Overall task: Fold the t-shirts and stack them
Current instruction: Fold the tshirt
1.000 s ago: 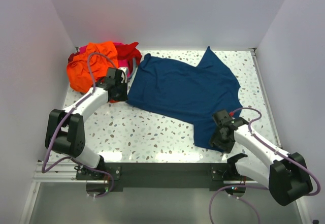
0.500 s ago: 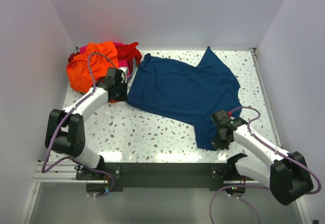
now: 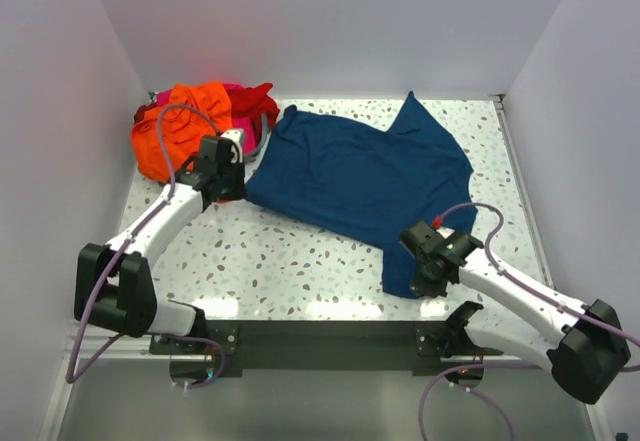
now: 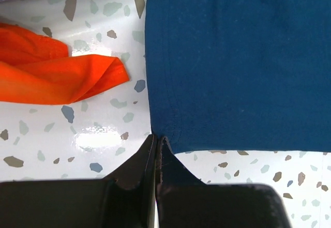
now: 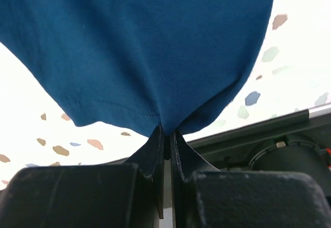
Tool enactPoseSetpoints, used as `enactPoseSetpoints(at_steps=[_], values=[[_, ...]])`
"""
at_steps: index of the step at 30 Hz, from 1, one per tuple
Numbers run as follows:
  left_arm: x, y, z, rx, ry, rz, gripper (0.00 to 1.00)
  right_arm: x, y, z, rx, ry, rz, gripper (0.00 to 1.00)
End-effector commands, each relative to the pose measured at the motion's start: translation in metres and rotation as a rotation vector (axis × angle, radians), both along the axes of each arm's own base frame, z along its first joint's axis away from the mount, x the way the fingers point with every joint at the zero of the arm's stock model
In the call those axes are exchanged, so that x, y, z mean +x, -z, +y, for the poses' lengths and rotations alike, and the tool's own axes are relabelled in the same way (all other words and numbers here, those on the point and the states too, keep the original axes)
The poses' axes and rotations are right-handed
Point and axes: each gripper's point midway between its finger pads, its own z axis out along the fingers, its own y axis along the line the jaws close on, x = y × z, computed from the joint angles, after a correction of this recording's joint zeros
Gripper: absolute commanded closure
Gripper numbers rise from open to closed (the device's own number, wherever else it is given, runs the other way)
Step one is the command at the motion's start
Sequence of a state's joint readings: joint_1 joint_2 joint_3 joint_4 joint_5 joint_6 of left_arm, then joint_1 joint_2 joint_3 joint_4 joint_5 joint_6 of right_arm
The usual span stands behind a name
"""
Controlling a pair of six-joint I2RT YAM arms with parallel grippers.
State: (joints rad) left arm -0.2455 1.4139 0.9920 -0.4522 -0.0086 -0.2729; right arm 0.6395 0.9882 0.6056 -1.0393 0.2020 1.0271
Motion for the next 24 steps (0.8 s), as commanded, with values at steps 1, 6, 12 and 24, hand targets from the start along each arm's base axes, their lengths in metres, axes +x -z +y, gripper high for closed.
enactPoseSetpoints(at_steps=[1,6,12,24], values=[[-0.006,-0.015,0.006,0.012,-0.027,-0.049,1.0,-0.005,-0.01,0.006,-0.034,0.016,-0.012,1.0],[-0.02,-0.014,0.014,0.024,-0.054,-0.043,1.0,-0.012,-0.021,0.016,-0.057,-0.021,-0.028,1.0],[-0.038,-0.017,0.02,0.023,-0.079,-0.041,1.0,-0.021,-0.029,0.031,-0.066,-0.067,-0.049,1.0],[-0.055,-0.017,0.021,-0.013,-0.101,-0.032,1.0,-0.023,-0.052,0.062,-0.1,-0.168,-0.136,1.0]])
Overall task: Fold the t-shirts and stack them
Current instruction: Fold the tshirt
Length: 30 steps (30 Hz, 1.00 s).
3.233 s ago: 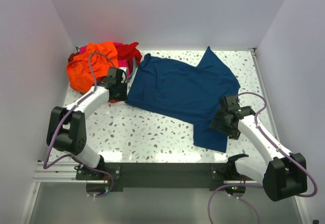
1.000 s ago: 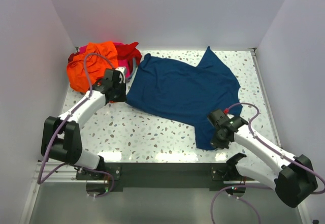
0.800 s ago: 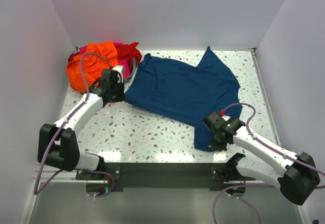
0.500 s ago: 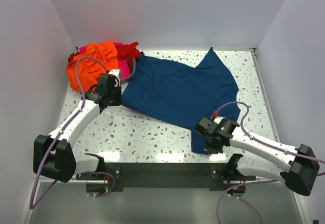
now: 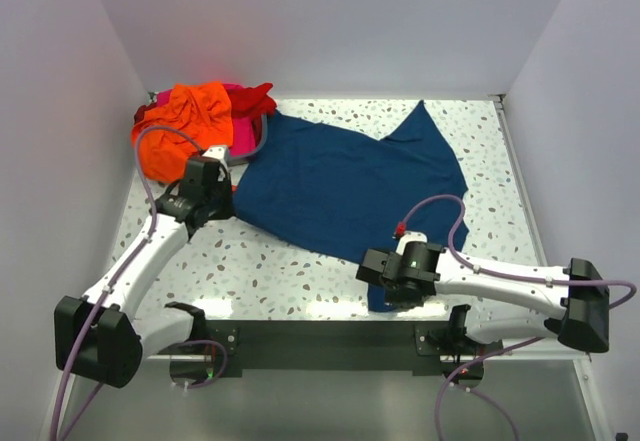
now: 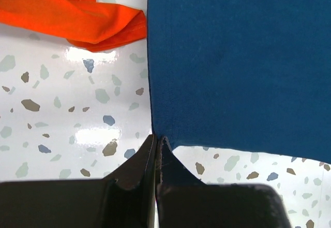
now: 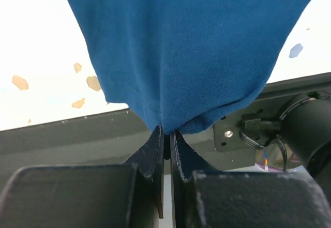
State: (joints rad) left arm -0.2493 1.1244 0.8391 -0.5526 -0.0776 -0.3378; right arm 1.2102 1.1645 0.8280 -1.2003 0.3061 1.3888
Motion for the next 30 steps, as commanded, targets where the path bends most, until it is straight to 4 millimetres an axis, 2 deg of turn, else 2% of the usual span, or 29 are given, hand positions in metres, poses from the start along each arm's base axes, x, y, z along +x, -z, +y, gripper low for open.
enactPoseSetpoints(at_steps=[1,5,6,8,9,10,11,12,15,20,26,30], values=[[0.004,0.003,-0.003,-0.009,-0.008,0.018,1.0,0.024,-0.023,-0.009,-0.044,0.049,-0.139,1.0],[0.021,0.004,-0.009,-0.015,0.011,0.033,1.0,0.049,-0.039,-0.015,-0.068,0.054,-0.206,1.0],[0.024,0.005,-0.009,-0.016,0.009,0.035,1.0,0.057,-0.042,-0.011,-0.046,0.059,-0.218,1.0],[0.035,0.007,-0.009,-0.014,0.0,0.041,1.0,0.076,-0.043,-0.018,-0.054,0.065,-0.213,1.0],[0.039,0.008,-0.009,-0.015,-0.002,0.042,1.0,0.087,-0.047,-0.013,-0.029,0.07,-0.233,1.0],[0.043,0.014,-0.009,-0.011,-0.005,0.06,1.0,0.099,-0.049,-0.019,-0.042,0.074,-0.234,1.0],[0.05,0.008,-0.011,-0.016,-0.005,0.048,1.0,0.106,-0.048,-0.02,-0.057,0.072,-0.226,1.0],[0.054,0.009,-0.011,-0.015,-0.007,0.049,1.0,0.116,-0.054,-0.018,-0.057,0.05,-0.24,1.0],[0.069,0.011,-0.011,-0.017,-0.019,0.06,1.0,0.142,-0.058,-0.027,-0.1,0.072,-0.233,1.0],[0.09,0.005,-0.009,-0.039,-0.043,0.045,1.0,0.171,-0.061,-0.034,-0.12,0.086,-0.229,1.0],[0.106,0.012,-0.011,-0.049,-0.042,0.067,1.0,0.205,-0.065,-0.052,-0.114,0.123,-0.23,1.0],[0.116,0.014,-0.008,-0.043,-0.05,0.072,1.0,0.221,-0.064,-0.058,-0.121,0.131,-0.215,1.0]])
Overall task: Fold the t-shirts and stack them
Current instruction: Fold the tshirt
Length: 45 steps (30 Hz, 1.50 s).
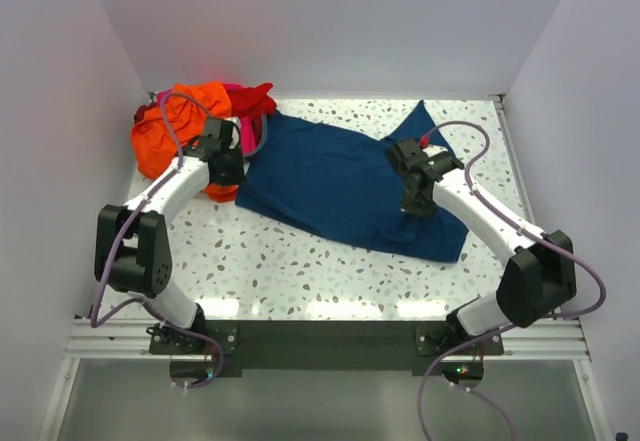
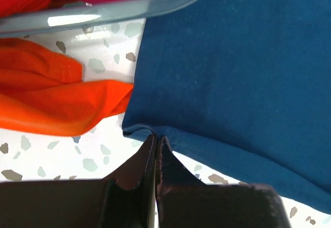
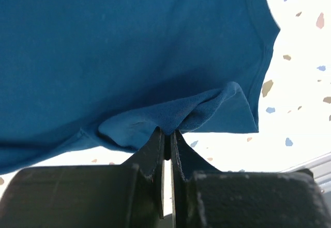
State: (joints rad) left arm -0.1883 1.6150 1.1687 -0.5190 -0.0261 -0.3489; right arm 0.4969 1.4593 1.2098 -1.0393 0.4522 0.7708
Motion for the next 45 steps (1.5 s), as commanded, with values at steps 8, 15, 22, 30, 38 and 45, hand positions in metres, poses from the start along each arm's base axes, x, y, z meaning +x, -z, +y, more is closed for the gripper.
enactPoseSetpoints(at_steps=[8,15,22,30,38,45], values=[[0.04,-0.011,0.01,-0.021,-0.032,-0.051,1.0,0.056,-0.01,-0.009,-0.021,-0.024,-0.02,1.0],[0.053,-0.004,0.015,-0.017,-0.044,-0.036,1.0,0.076,-0.007,-0.019,-0.037,-0.009,-0.004,1.0],[0.064,-0.004,0.017,-0.016,-0.047,-0.043,1.0,0.09,-0.009,-0.026,-0.035,0.0,-0.01,1.0],[0.077,0.004,0.013,-0.022,-0.027,-0.014,1.0,0.103,0.0,-0.025,-0.04,-0.01,0.021,1.0],[0.097,-0.009,0.011,-0.014,-0.003,-0.042,0.7,0.133,-0.004,-0.028,-0.014,0.006,0.003,0.93],[0.096,-0.076,0.005,-0.042,-0.009,-0.201,0.04,0.164,-0.06,-0.03,0.076,0.007,-0.148,0.2]])
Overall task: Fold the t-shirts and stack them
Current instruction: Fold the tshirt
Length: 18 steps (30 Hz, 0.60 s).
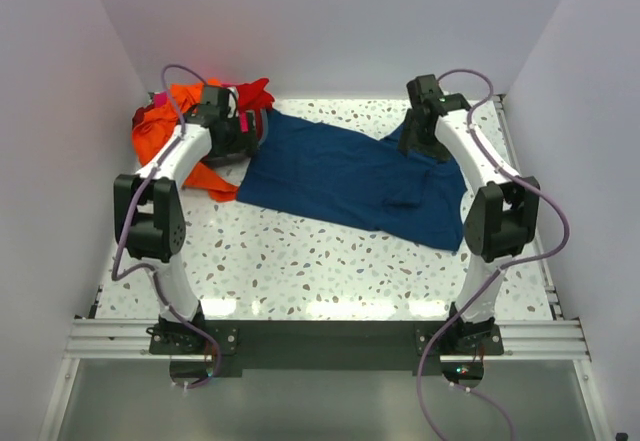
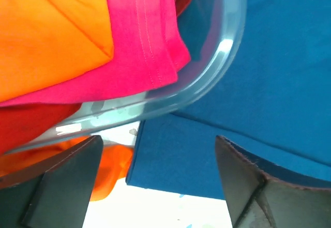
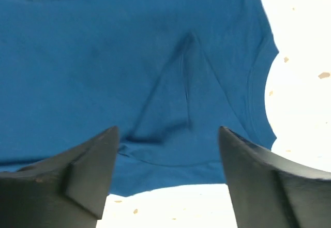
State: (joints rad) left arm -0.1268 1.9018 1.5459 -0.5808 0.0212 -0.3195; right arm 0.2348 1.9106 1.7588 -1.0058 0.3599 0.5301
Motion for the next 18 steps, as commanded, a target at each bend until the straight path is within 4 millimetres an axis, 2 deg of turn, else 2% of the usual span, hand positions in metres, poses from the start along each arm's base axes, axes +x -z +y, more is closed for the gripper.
enactPoseSetpoints(at_steps=[1,2,4,5,7,8,10,11,12,13,14,18], values=[[0.006,-0.068,-0.002,-0.015,0.002,-0.191,0.02,0.011,-0.057,0.0,0.048,-0.018,-0.149,0.17],[0.002,-0.079,-0.005,-0.016,0.006,-0.218,0.01,0.007,-0.056,0.0,0.049,-0.027,-0.147,0.13],[-0.009,-0.073,-0.019,-0.022,0.034,-0.215,0.0,-0.003,-0.059,-0.003,0.053,-0.025,-0.16,0.11],[-0.012,-0.077,-0.025,-0.029,0.044,-0.231,0.0,-0.012,-0.041,-0.005,0.057,-0.023,-0.123,0.11],[-0.023,-0.065,-0.041,-0.015,0.061,-0.212,0.0,-0.027,-0.031,-0.008,0.079,-0.012,-0.104,0.11],[-0.028,-0.057,-0.046,-0.009,0.065,-0.206,0.0,-0.04,-0.011,-0.013,0.091,0.005,-0.063,0.12],[-0.037,-0.047,-0.065,-0.023,0.094,-0.191,0.0,-0.054,0.002,-0.019,0.098,0.023,-0.045,0.13],[-0.037,-0.043,-0.072,-0.036,0.107,-0.195,0.0,-0.068,0.011,-0.027,0.102,0.042,-0.038,0.13],[-0.043,-0.032,-0.078,-0.047,0.117,-0.17,0.0,-0.075,0.015,-0.029,0.122,0.048,-0.032,0.13],[-0.046,-0.026,-0.083,-0.063,0.126,-0.158,0.0,-0.09,0.03,-0.034,0.127,0.059,0.007,0.14],[-0.045,-0.021,-0.085,-0.072,0.126,-0.158,0.0,-0.094,0.028,-0.044,0.135,0.083,-0.012,0.14],[-0.057,0.005,-0.092,-0.109,0.142,-0.116,0.0,-0.117,0.045,-0.066,0.137,0.13,0.029,0.17]])
